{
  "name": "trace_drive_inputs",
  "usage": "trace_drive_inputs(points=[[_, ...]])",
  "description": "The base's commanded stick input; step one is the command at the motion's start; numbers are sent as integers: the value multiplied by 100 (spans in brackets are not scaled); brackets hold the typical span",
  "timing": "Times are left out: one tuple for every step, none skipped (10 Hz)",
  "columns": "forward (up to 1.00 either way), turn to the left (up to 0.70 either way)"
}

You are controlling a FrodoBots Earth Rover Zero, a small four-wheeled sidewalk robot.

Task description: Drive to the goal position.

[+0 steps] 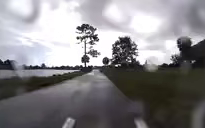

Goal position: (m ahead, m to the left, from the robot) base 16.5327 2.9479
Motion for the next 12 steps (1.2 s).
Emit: trace_drive_inputs(points=[[100,0],[100,0],[100,0],[100,0],[100,0],[100,0],[100,0],[100,0],[100,0],[100,0],[100,0],[100,0]])
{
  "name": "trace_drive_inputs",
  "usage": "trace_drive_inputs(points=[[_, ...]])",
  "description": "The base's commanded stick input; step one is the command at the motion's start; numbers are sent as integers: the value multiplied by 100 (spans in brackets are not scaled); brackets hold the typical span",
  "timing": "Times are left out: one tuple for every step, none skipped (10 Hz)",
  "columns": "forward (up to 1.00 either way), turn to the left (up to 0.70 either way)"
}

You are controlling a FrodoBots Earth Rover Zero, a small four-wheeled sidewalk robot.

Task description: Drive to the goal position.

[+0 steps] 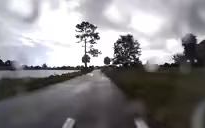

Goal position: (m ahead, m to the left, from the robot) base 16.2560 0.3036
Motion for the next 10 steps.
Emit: trace_drive_inputs(points=[[100,0],[100,0],[100,0],[100,0],[100,0],[100,0],[100,0],[100,0],[100,0],[100,0]])
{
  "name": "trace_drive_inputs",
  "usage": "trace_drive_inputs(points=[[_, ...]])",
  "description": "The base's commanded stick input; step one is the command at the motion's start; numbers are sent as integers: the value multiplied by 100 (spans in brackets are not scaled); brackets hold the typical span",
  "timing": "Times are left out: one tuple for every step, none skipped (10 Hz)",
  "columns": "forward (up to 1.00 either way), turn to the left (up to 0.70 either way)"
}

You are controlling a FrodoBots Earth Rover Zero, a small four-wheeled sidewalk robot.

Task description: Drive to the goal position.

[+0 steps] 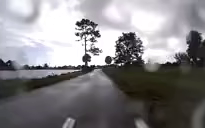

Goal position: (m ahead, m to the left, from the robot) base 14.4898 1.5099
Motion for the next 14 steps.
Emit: trace_drive_inputs(points=[[100,0],[100,0],[100,0],[100,0],[100,0],[100,0],[100,0],[100,0],[100,0],[100,0],[100,0],[100,0],[100,0],[100,0]])
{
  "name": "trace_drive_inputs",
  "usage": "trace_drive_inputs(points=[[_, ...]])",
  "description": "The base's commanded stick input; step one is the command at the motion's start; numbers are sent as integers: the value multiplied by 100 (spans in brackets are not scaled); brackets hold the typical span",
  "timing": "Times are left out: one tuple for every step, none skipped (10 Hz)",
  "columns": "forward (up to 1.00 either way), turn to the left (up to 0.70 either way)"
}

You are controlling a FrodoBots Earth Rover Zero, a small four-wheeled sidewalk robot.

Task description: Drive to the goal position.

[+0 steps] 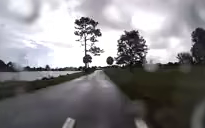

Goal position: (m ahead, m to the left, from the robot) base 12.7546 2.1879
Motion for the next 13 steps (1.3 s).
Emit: trace_drive_inputs(points=[[100,0],[100,0],[100,0],[100,0],[100,0],[100,0],[100,0],[100,0],[100,0],[100,0],[100,0],[100,0],[100,0]])
